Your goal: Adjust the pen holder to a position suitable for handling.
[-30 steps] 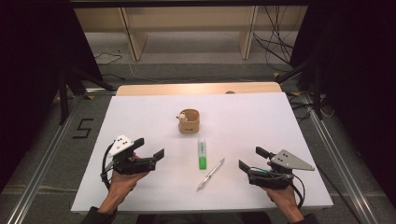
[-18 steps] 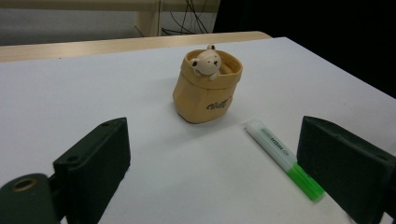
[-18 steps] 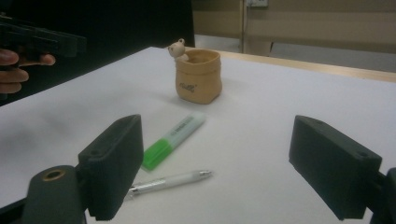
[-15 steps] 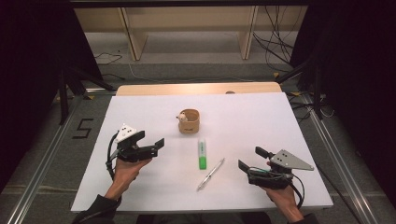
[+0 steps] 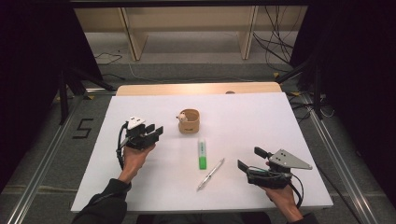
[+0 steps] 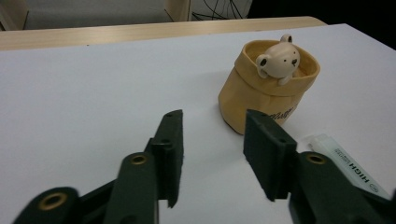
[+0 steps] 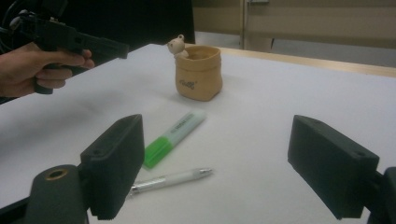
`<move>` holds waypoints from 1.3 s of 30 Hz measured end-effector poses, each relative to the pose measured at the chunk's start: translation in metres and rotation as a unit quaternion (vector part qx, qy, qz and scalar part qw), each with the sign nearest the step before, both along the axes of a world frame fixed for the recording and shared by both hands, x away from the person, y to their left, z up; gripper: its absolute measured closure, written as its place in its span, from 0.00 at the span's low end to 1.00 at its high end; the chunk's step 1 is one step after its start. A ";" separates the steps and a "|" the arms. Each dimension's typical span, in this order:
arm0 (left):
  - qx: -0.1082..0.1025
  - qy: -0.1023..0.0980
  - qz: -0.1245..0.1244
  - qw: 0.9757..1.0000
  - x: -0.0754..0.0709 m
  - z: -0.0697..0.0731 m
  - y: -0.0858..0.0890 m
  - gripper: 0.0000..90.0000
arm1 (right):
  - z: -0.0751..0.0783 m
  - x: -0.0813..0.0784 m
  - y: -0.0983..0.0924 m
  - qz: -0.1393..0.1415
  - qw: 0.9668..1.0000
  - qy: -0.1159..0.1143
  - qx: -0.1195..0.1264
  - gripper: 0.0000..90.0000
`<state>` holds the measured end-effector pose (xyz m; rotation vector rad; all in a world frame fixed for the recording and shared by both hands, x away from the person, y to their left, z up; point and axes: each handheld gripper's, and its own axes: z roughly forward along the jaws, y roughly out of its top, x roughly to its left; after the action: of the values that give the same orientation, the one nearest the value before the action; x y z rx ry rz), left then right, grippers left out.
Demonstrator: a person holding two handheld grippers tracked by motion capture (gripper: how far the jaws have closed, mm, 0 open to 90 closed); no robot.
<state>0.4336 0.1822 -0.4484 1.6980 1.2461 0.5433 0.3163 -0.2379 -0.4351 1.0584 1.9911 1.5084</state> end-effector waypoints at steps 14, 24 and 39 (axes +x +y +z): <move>0.013 0.018 -0.014 1.000 0.029 -0.012 -0.025 0.99 | -0.001 0.001 0.001 0.004 1.000 0.005 -0.004 0.21; 0.015 0.027 -0.015 0.999 0.047 -0.018 -0.040 0.99 | -0.002 0.000 0.004 0.013 1.000 0.001 -0.004 0.21; 0.012 0.067 0.001 0.998 0.073 -0.030 -0.059 0.99 | -0.002 0.001 0.003 0.013 1.000 0.002 -0.002 0.21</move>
<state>0.5067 0.1237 -0.4784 1.7773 1.3408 0.4518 0.3169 -0.2354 -0.4371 1.0377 2.0167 1.5164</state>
